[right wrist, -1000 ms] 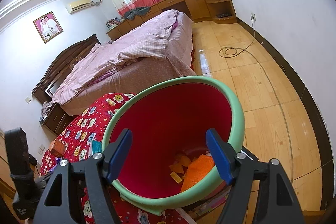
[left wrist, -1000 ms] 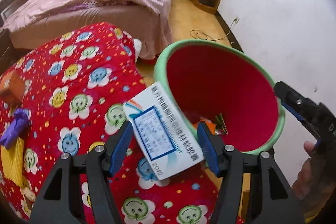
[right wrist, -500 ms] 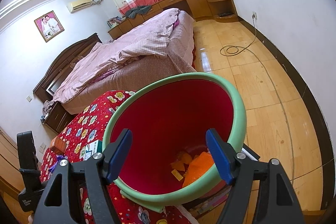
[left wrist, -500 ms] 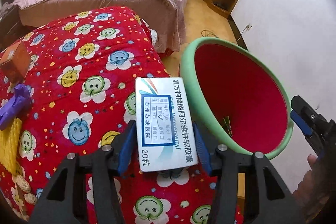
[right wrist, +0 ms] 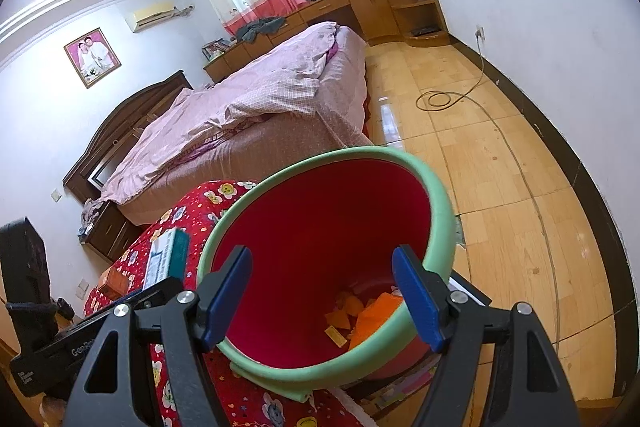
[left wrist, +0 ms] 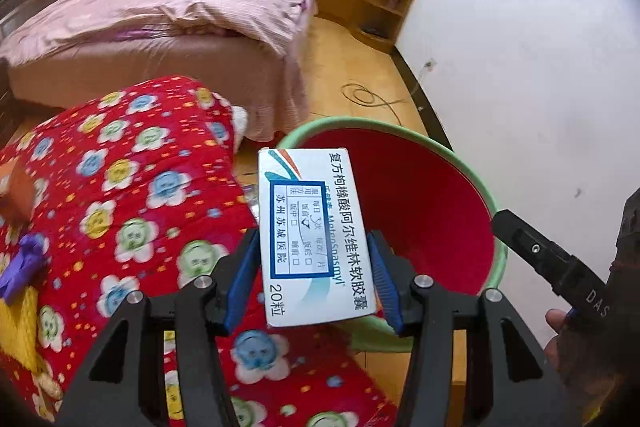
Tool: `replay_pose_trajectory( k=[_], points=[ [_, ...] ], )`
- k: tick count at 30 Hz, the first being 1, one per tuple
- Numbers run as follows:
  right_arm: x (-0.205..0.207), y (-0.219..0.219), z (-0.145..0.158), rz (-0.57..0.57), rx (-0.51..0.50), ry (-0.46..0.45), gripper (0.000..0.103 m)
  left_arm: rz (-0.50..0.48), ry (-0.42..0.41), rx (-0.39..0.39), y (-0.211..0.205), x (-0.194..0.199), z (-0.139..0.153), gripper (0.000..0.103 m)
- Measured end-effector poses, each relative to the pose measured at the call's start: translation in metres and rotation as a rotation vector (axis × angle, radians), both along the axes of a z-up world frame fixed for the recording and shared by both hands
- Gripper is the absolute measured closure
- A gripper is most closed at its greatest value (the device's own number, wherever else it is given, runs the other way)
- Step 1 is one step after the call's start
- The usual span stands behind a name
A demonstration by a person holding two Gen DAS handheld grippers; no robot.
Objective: Collect trash
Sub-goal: 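Open the left tool to drop the white medicine box into the bucket, then move both tools back over the bedspread toward the yellow foam net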
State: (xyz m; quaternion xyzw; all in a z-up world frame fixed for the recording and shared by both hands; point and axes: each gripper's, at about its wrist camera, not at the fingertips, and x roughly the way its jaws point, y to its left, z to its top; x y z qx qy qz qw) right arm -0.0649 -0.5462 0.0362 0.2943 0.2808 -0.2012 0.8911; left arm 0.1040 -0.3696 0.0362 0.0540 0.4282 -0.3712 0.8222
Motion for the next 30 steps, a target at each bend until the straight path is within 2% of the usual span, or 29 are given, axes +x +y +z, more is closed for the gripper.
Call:
replay_pose_trajectory(
  k=[6, 13, 22, 30],
  points=[
    [-0.009, -0.006, 0.001, -0.029, 0.003, 0.006, 0.028, -0.056, 0.000, -0.016, -0.013, -0.012, 0.001, 0.048],
    [-0.020, -0.005, 0.012, -0.044, -0.013, 0.011, 0.028, -0.027, 0.016, -0.045, 0.000, -0.012, 0.008, 0.048],
    [-0.029, 0.017, 0.025, -0.026, -0.023, -0.020, 0.028, 0.056, 0.005, -0.037, 0.048, -0.019, 0.023, 0.048],
    [-0.024, 0.055, 0.036, 0.039, -0.025, -0.035, 0.028, 0.169, -0.018, 0.006, 0.111, -0.025, 0.034, 0.048]
  ],
)
